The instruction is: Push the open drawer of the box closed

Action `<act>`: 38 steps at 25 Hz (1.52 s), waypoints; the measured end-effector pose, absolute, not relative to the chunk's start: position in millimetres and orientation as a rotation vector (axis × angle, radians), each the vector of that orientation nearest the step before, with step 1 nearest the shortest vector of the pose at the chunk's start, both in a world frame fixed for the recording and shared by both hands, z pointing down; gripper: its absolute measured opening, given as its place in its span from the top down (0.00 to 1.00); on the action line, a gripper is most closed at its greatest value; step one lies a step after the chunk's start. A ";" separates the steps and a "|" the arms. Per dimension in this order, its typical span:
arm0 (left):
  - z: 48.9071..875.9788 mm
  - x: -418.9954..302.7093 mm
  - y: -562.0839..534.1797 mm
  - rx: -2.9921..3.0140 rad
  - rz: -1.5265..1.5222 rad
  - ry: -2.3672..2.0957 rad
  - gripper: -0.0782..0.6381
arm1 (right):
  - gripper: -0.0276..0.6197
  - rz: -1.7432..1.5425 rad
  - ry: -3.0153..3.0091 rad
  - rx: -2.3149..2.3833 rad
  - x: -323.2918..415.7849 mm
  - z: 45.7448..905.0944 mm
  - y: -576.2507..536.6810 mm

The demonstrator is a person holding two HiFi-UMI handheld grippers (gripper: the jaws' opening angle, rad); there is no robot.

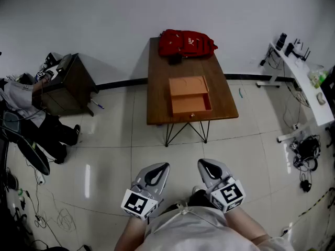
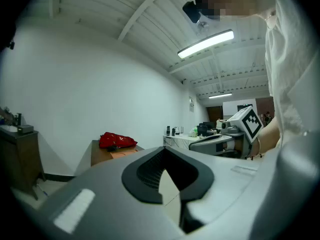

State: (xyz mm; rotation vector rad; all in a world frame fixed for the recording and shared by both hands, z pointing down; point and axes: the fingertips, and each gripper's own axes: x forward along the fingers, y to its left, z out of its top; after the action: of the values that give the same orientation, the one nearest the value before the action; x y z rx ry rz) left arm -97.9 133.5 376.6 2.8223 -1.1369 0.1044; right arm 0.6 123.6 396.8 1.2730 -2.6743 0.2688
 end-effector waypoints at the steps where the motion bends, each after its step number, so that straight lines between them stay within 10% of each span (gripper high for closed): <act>1: 379.4 -98.1 129.6 2.811 0.092 -1.134 0.88 | 0.95 0.271 -2.672 1.273 1.9 398.4 118.9; 38: 426.5 -38.1 -183.6 2.619 0.052 -1.195 0.88 | 0.95 0.366 -2.615 1.231 93.9 451.6 -215.1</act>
State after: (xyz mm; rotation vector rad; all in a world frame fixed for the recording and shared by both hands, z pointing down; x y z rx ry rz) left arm -38.1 -183.6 426.5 2.6188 -1.1953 0.0524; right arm 93.9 -215.1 451.6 1.2309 -2.6147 0.3658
